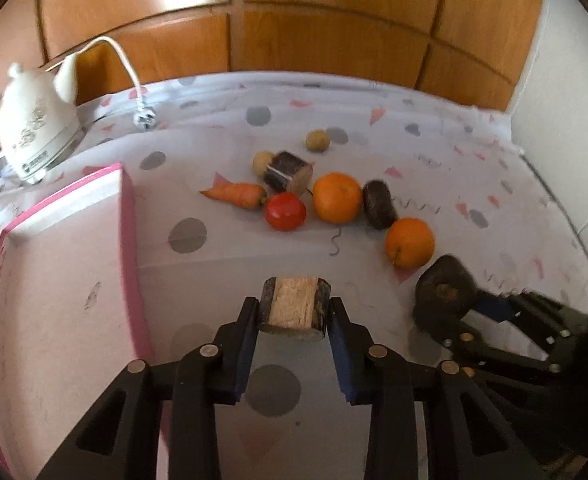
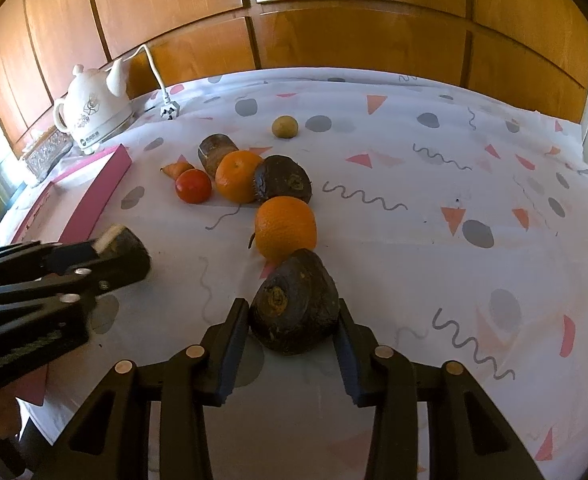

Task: Organize fruits
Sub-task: 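Place the log piece in the pink tray with left tool while right tool places the avocado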

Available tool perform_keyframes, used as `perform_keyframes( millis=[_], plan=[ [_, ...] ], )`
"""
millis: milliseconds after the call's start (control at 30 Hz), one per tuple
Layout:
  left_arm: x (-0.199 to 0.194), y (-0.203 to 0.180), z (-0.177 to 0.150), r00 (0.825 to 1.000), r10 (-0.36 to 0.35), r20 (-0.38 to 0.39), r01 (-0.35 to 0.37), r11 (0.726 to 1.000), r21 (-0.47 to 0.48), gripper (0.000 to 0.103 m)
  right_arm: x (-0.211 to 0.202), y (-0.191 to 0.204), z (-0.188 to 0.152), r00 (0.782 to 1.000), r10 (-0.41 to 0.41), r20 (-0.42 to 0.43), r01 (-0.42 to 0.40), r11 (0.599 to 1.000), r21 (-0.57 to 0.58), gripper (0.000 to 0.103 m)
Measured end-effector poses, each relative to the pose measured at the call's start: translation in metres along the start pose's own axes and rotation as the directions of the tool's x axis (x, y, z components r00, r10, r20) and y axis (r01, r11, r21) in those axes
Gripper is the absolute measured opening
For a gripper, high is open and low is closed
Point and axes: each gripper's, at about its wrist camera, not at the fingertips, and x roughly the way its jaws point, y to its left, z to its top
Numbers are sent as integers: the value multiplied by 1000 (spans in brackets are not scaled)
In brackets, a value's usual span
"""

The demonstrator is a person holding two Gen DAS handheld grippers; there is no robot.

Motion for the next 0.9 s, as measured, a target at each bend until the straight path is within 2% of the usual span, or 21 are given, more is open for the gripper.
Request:
perform_keyframes(
  millis=[67, 167, 233, 300, 433, 600, 700, 833, 900],
  plan=[
    [-14, 9, -1, 1000, -13, 27, 14, 999, -41, 35, -1, 1, 0, 1000, -4, -1, 4, 1000, -7, 41],
    [-31, 26, -2, 998, 5, 62, 1, 995, -101, 35, -3, 3, -2, 1000, 0, -5, 0, 1000, -16, 41],
    [-44, 42, -2, 996, 27, 91, -13, 989, -148, 35, -6, 5, -4, 1000, -5, -4, 5, 1000, -28, 41],
    [-56, 64, -5, 990, 81, 113, -58, 978, -201, 35, -8, 8, -6, 1000, -9, -3, 8, 999, -42, 41],
    [-63, 103, -13, 977, 187, 97, -156, 952, -265, 35, -9, 17, -8, 1000, -23, -1, 23, 997, -73, 41],
    [-60, 143, -29, 954, 300, 22, -271, 890, -368, 35, -11, 28, -10, 1000, -18, -5, 17, 995, -103, 41],
    [-63, 155, -39, 946, 325, 2, -296, 865, -406, 35, -11, 37, -11, 1000, -12, -6, 11, 992, -123, 41],
    [-70, 157, -45, 944, 330, 21, -292, 861, -416, 38, -9, 45, -11, 1000, 0, -11, -2, 990, -143, 41],
    [-78, 154, -47, 946, 322, 37, -277, 862, -425, 47, -9, 49, -10, 1000, 4, -13, -6, 988, -154, 41]
  ],
)
